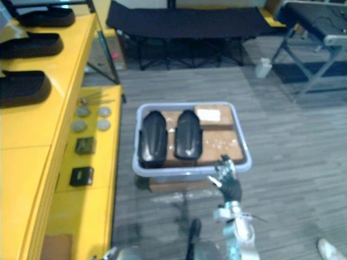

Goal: Walk over and take plastic housings, then place them on the shelf

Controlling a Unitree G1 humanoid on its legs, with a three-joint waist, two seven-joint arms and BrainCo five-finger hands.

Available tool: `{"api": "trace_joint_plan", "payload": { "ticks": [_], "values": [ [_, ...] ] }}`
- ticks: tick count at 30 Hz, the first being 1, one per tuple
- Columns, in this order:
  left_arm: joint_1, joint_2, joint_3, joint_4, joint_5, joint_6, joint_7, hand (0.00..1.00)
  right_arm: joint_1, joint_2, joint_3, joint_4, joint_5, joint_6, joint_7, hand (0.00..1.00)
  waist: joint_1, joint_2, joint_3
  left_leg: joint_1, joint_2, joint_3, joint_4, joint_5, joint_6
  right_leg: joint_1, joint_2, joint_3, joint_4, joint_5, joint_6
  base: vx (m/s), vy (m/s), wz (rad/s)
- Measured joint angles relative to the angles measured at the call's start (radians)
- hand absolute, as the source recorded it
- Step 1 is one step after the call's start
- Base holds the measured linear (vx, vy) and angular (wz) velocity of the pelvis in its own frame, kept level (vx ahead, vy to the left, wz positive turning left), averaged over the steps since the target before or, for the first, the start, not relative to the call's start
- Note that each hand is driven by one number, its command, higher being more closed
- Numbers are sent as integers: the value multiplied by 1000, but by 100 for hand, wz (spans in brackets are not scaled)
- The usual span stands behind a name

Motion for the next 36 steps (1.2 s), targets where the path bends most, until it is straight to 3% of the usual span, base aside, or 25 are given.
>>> {"api": "trace_joint_plan", "payload": {
  "ticks": [2,5,9,11,13,15,16,17,18,20,22,23,25,26,27,28,29,31,34,36],
  "values": [
    [37,-27,8,3,35,0,0,0,10,-8,5,1,-1,19,-27,0,23,16,-10,50,-52,5,-104,-1,-21,-2,-9,24,-1,27,10,4,133,-7],
    [61,-32,23,30,124,25,-5,0,15,-2,30,7,-8,35,-50,0,31,10,-20,72,-82,3,-134,0,-13,-6,-25,50,1,36,21,19,131,-20],
    [28,1,24,27,165,23,-1,0,14,-7,32,29,-1,32,-46,0,24,-14,-23,62,-80,4,-103,-12,-21,-75,-34,79,126,-4,22,22,105,-15],
    [-9,38,30,8,138,21,7,0,12,-9,47,45,-1,7,-22,0,19,-29,-23,59,-84,-9,-58,-23,-12,-87,-47,80,163,-7,17,21,94,-21],
    [-10,47,48,-44,71,-5,7,0,13,-11,65,43,-6,-24,-9,0,12,-26,-24,42,-72,-35,-6,-56,-1,-80,-48,86,163,4,10,-39,148,-15],
    [-24,50,72,-74,72,-35,3,0,-2,-4,91,40,-22,-35,-2,0,12,-7,-24,23,-34,-54,54,-110,6,-84,-21,114,163,40,10,-91,176,-12],
    [-27,51,73,-74,73,-41,-1,0,-7,2,106,40,-22,-35,-2,0,13,-2,-22,18,-19,-49,63,-111,7,-97,-16,125,181,32,-7,-97,116,-11],
    [-30,58,78,-72,76,-44,-5,0,-16,10,131,36,-22,-35,-2,0,10,-4,-23,20,-2,-50,62,-109,6,-139,-37,125,290,-39,-79,-70,70,-7],
    [-29,64,78,-63,76,-44,-6,0,-24,16,147,36,-21,-35,-3,0,14,-1,-24,26,17,-53,60,-106,0,-163,-74,125,389,-64,-99,-48,38,-1],
    [-25,78,77,-32,75,-33,-6,0,-34,27,163,33,-21,-33,-4,0,19,-6,-27,25,35,-67,57,-101,-11,-179,-131,138,452,-77,-97,-12,-62,11],
    [-26,87,78,-9,73,-12,-6,0,-35,38,177,27,-21,-30,-4,0,17,-16,-30,9,44,-102,59,-93,-36,-178,-161,192,475,-77,-82,20,-186,35],
    [-25,93,80,8,71,-5,-6,0,-34,42,194,28,-21,-23,-8,0,17,-30,-34,8,46,-119,53,-81,-60,-163,-171,205,475,-89,-14,61,-314,46],
    [-25,90,98,33,46,8,-5,0,-38,45,221,28,-19,-17,-9,0,17,-58,-42,10,47,-141,37,-64,-94,-127,-171,193,444,-122,82,76,-396,40],
    [-27,76,108,46,19,21,-2,0,-55,40,223,33,-19,1,-9,0,18,-60,-43,9,59,-163,31,-52,-118,-92,-168,175,425,-197,162,73,-368,21],
    [-27,66,109,55,2,26,-1,0,-63,33,220,36,-20,6,-9,0,16,-59,-43,6,68,-167,29,-45,-123,-82,-159,157,418,-228,162,49,-521,32],
    [-31,20,109,62,-21,29,-3,0,-83,9,202,47,-20,11,-12,0,7,-31,-30,-21,94,-189,33,-14,-103,-71,-135,120,413,-264,145,12,-475,55],
    [-31,-6,123,75,-31,21,-1,0,-70,-8,172,51,-18,12,-18,0,-4,-20,-26,-55,100,-183,54,50,-44,-61,-132,87,405,-271,130,1,-461,72],
    [-13,-13,96,95,13,12,-10,0,-22,-21,113,44,4,12,-17,0,-14,-17,-21,-93,107,-142,83,157,-14,1,-132,28,338,-262,106,13,-331,78],
    [53,-50,40,93,14,-8,-6,0,30,-56,31,38,1,12,-1,0,-12,18,-34,-74,58,-98,-8,165,-43,48,-114,8,251,-234,93,-14,-169,17],
    [63,-50,18,93,42,-18,1,0,40,-61,19,37,2,12,0,0,-19,25,-38,-43,36,-80,-102,165,-46,38,-106,21,218,-209,96,3,-15,-14]
  ]
}}
